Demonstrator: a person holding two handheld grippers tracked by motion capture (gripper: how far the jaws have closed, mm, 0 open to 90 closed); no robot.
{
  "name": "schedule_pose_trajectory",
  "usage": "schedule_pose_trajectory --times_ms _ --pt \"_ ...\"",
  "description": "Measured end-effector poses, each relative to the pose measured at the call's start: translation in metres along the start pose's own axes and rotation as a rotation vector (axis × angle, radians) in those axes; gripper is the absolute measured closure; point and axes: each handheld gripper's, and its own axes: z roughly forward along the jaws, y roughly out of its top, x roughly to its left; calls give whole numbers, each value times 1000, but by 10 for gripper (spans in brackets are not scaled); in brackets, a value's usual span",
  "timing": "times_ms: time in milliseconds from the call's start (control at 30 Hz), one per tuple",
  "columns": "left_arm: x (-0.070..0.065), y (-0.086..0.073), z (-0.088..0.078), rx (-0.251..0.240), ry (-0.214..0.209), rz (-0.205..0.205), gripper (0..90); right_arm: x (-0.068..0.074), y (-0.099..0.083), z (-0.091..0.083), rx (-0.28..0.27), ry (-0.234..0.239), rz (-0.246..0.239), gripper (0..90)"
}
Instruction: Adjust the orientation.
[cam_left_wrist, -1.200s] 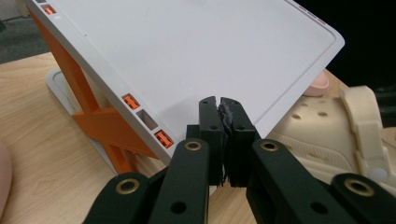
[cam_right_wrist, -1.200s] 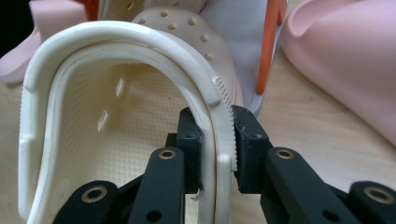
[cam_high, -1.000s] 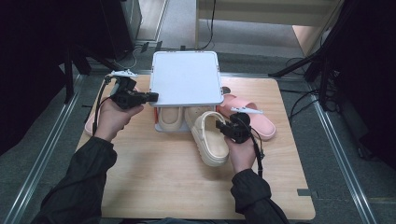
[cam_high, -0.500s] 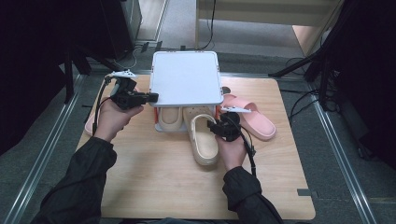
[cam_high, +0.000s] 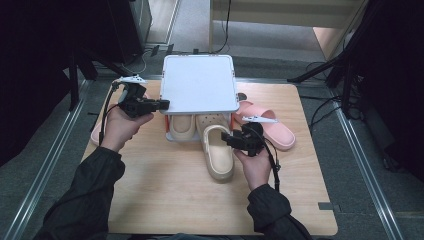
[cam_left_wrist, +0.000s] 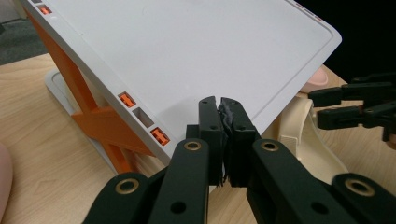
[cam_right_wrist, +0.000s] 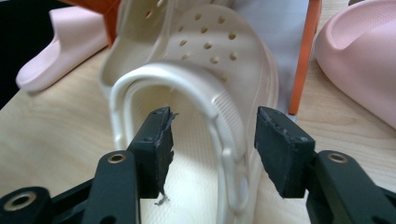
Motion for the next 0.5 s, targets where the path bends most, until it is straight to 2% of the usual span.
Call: schedule_pose_trajectory --times_ms 200,267,367,500 --pt "0 0 0 6 -4 -6 877 5 -11 -23 6 10 -53 502" --pt "0 0 0 8 -4 -9 878 5 -17 -29 -6 29 -56 553" --pt "0 0 -1 10 -5 -10 878 5 -29 -41 -65 61 -52 651" --pt "0 1 0 8 -5 -12 879 8 -45 -49 -65 74 -80 778"
